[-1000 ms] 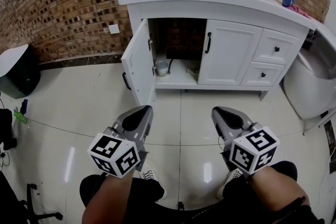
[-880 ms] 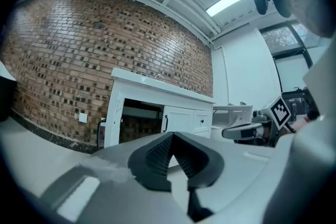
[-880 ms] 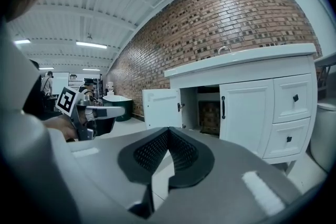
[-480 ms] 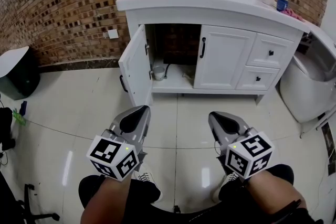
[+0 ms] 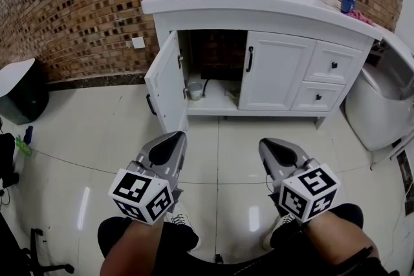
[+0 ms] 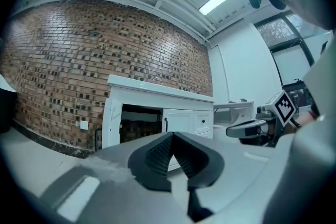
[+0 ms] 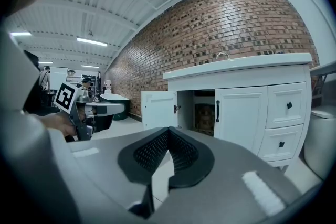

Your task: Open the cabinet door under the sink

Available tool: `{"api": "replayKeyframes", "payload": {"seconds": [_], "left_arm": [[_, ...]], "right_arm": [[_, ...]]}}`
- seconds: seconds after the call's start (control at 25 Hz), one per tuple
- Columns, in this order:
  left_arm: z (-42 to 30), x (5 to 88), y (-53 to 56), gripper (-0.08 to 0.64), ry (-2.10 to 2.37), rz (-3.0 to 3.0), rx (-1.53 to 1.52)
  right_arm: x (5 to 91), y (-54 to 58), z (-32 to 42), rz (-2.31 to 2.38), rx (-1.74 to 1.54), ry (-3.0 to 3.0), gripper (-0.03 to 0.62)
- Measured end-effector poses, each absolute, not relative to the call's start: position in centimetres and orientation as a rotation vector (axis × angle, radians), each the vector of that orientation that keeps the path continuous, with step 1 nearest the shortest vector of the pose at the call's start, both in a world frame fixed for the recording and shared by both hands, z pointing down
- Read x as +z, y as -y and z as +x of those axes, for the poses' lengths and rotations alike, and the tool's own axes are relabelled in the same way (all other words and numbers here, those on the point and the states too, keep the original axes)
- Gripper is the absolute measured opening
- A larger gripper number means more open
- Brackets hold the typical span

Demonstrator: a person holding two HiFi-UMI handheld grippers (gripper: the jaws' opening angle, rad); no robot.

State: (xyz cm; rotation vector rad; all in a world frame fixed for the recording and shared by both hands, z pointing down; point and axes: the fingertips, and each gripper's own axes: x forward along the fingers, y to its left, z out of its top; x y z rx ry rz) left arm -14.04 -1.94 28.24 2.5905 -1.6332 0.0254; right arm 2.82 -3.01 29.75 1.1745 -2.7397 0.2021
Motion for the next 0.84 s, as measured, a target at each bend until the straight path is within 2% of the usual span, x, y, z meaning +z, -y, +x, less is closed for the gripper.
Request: {"api": "replayKeyframes", "payload": {"seconds": [0.84], "left_arm": [[-14.0,28.49,2.13,0.005,1.65,2.586,0.024]], "right_arm": [[29.42,2.88,2.15,1.153,0.158,2.741,0.006]]}}
